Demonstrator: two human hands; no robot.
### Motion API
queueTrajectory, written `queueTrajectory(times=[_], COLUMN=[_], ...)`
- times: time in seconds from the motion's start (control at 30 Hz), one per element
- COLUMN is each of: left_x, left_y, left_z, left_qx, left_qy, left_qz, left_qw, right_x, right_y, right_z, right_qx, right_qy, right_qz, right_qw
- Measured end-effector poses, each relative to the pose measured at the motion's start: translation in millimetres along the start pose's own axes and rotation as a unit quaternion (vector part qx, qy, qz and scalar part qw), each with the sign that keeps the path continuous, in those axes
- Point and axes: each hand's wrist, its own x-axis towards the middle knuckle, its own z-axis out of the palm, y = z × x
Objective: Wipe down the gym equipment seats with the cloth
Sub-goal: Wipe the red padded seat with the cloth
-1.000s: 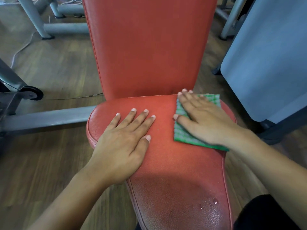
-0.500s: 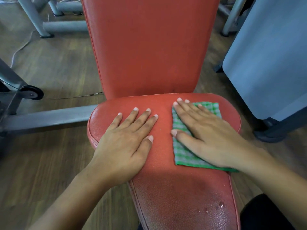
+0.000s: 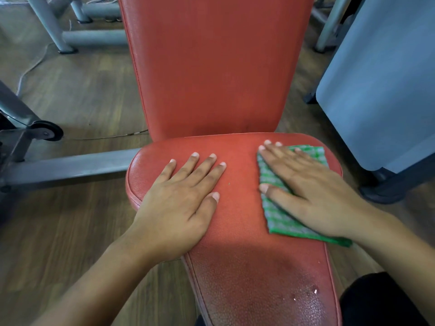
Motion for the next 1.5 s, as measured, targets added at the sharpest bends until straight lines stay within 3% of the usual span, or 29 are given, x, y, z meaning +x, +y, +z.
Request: queueTrajectory(times=[0.17, 0.37, 0.57, 0.77, 0.87, 1.03, 1.23, 1.4, 1.5], left_x=[0.6, -0.5, 1.9, 0.3, 1.2, 2.1, 1.3, 1.9, 2.4], left_y=[2.0, 2.2, 3.5, 3.0, 1.5, 1.4, 0.9, 2.0, 2.8], left_z=[-0.7, -1.9, -1.8, -1.1, -0.7, -0.4, -1.1, -1.2, -1.1], left_qx=[0.008, 0.009, 0.022, 0.007, 0.015, 0.018, 0.016, 0.014, 0.021], left_qy=[-0.001, -0.008, -0.008, -0.003, -0.004, -0.004, -0.005, -0.005, -0.008], left_qz=[-0.004, 0.000, -0.002, 0.005, 0.004, 0.003, 0.008, 0.002, 0.000], left_qw=[1.000, 1.000, 1.000, 1.000, 1.000, 1.000, 1.000, 1.000, 1.000], right_x=[39.6, 8.8, 32.6, 25.8, 8.7, 54.3, 19.5, 21.1, 58.8], right_y=[24.6, -10.0, 31.8, -5.0, 2.7, 15.8, -10.7, 32.4, 33.1], right_z=[-1.5, 8.4, -2.2, 7.3, 2.5, -0.4, 6.8, -4.1, -4.8], right_qx=[-0.029, -0.004, -0.024, -0.016, 0.006, -0.033, 0.002, -0.008, -0.026], right_qy=[-0.008, 0.012, 0.009, 0.007, 0.002, -0.016, 0.003, 0.016, -0.012], right_qz=[0.103, -0.027, 0.111, -0.026, -0.005, 0.072, -0.049, 0.085, 0.098], right_qw=[0.994, 1.000, 0.994, 1.000, 1.000, 0.997, 0.999, 0.996, 0.995])
